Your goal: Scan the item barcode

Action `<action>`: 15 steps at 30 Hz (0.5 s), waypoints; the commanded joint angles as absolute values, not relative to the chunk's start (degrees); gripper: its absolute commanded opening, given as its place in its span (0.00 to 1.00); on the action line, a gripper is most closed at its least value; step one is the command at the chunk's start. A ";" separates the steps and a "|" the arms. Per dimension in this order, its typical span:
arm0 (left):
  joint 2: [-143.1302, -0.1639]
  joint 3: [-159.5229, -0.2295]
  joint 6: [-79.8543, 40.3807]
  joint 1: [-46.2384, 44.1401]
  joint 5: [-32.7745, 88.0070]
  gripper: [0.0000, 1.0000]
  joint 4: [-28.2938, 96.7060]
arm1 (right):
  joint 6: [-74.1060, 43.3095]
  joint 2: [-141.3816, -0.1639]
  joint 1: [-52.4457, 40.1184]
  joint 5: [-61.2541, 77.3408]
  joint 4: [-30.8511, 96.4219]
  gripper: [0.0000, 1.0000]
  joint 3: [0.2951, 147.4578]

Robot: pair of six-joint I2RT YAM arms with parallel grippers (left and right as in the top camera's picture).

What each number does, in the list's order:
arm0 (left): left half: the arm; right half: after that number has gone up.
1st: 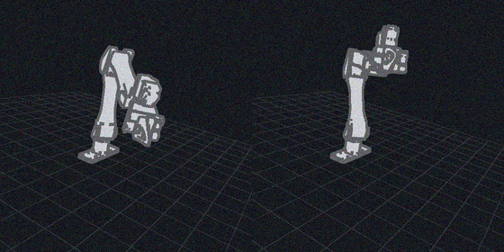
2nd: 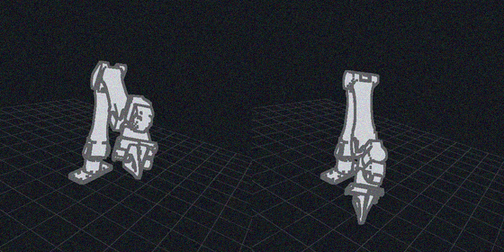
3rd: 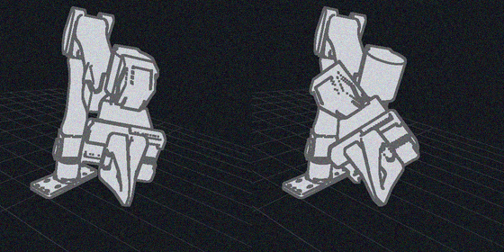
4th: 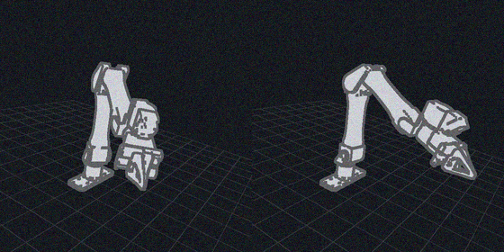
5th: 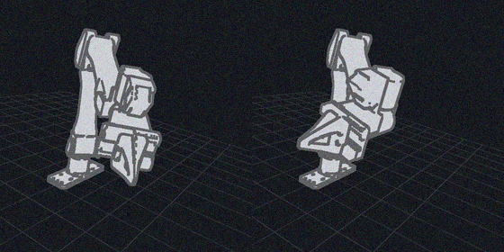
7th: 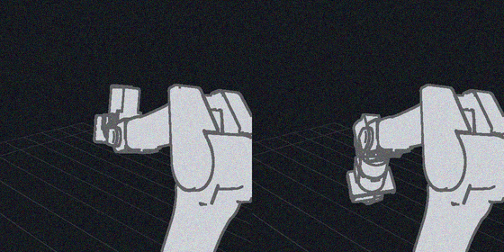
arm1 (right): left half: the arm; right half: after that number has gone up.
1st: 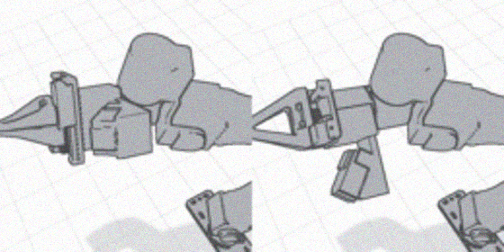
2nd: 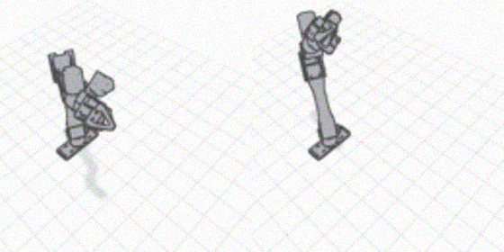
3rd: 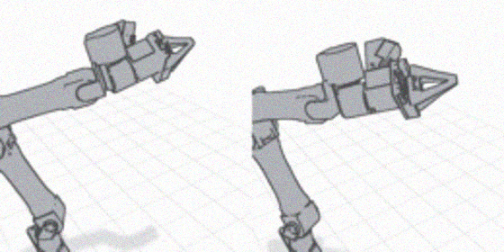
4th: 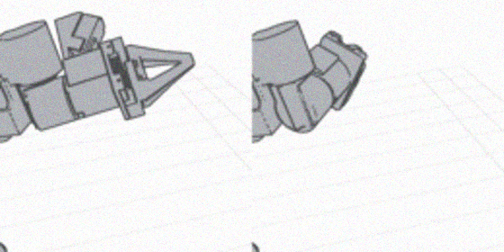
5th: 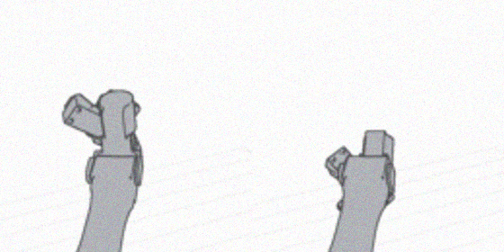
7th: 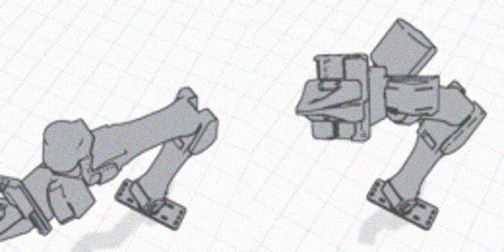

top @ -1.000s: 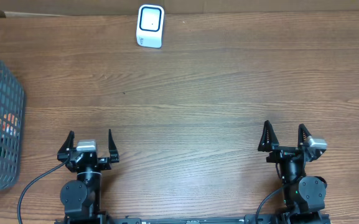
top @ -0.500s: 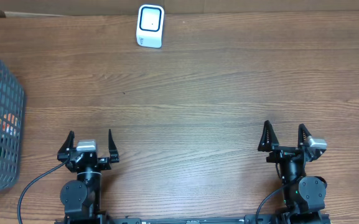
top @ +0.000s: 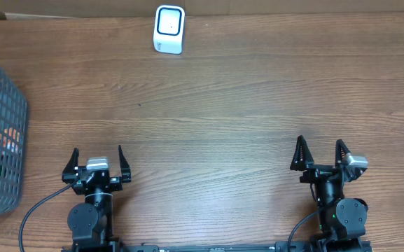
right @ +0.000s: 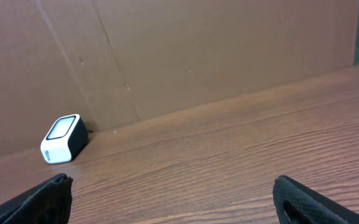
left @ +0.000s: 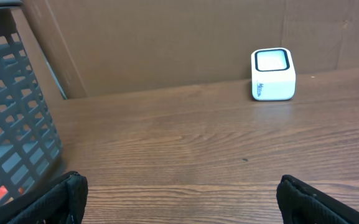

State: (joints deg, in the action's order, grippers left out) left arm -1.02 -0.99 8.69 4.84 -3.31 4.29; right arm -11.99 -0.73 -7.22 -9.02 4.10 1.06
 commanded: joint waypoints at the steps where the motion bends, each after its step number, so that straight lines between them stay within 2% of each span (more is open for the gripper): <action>1: -0.73 -0.27 10.31 4.51 -4.47 1.00 2.76 | -11.79 -0.27 -7.49 -9.39 3.79 1.00 0.47; 9: -0.73 -1.32 7.22 4.51 0.16 1.00 4.29 | -11.79 -0.27 -7.49 -9.39 3.79 1.00 0.47; 15: -4.45 -10.90 5.76 4.51 1.08 1.00 12.25 | -11.79 -0.27 -7.49 -9.39 3.79 1.00 0.47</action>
